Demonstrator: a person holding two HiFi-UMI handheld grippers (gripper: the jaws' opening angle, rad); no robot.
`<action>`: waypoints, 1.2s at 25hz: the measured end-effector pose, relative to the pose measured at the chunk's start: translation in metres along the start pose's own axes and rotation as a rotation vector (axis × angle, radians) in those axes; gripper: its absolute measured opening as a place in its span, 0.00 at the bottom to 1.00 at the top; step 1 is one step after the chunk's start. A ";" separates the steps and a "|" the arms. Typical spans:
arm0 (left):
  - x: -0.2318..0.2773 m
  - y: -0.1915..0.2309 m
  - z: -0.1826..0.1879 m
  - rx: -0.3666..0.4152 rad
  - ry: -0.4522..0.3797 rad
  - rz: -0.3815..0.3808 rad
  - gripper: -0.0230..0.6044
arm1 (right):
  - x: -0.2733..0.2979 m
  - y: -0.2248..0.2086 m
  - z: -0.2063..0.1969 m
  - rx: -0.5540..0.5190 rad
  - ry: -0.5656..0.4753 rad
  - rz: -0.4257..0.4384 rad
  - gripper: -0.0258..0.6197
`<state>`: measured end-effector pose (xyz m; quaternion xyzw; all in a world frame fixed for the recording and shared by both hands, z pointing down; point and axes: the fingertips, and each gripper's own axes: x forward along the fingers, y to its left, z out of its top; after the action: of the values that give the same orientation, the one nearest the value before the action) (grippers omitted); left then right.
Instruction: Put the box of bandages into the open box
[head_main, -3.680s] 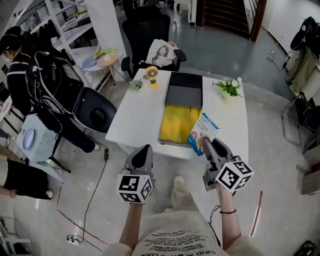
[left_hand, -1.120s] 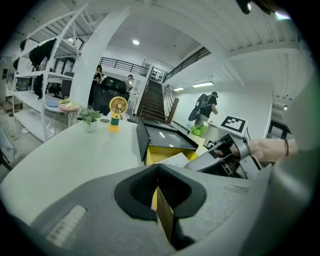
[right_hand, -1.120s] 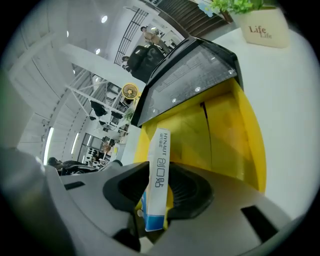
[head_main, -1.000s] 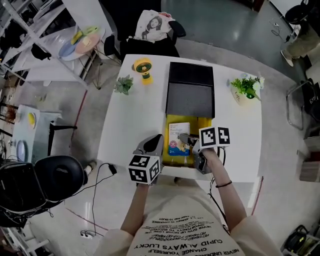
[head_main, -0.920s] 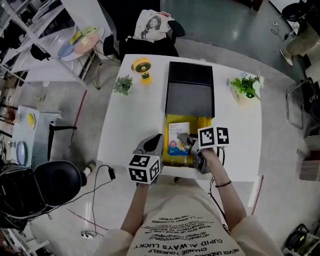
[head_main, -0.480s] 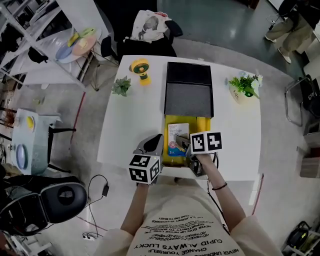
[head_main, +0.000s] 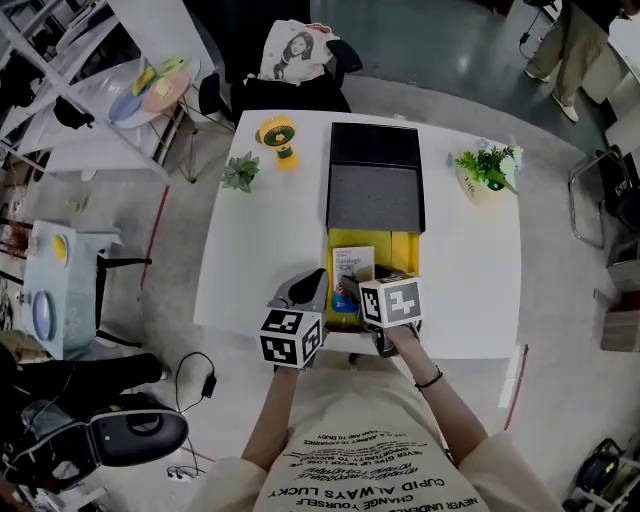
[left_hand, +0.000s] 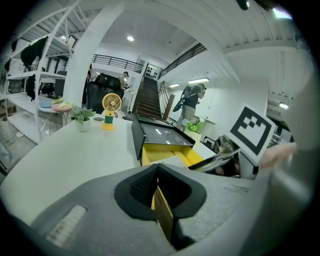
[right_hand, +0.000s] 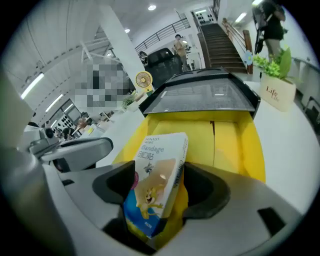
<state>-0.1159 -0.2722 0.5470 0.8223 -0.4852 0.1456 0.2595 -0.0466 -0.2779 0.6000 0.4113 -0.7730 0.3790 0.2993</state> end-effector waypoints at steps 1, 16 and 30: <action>0.000 -0.001 0.000 0.000 0.000 0.000 0.07 | 0.000 -0.001 0.001 -0.003 -0.014 -0.016 0.49; -0.006 -0.016 0.007 0.052 -0.062 -0.041 0.07 | -0.024 -0.007 0.019 -0.055 -0.168 0.001 0.31; -0.030 -0.040 0.051 0.139 -0.216 -0.063 0.07 | -0.089 0.011 0.062 -0.208 -0.435 0.148 0.05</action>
<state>-0.0964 -0.2641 0.4789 0.8639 -0.4730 0.0813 0.1528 -0.0223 -0.2885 0.4940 0.3927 -0.8820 0.2207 0.1380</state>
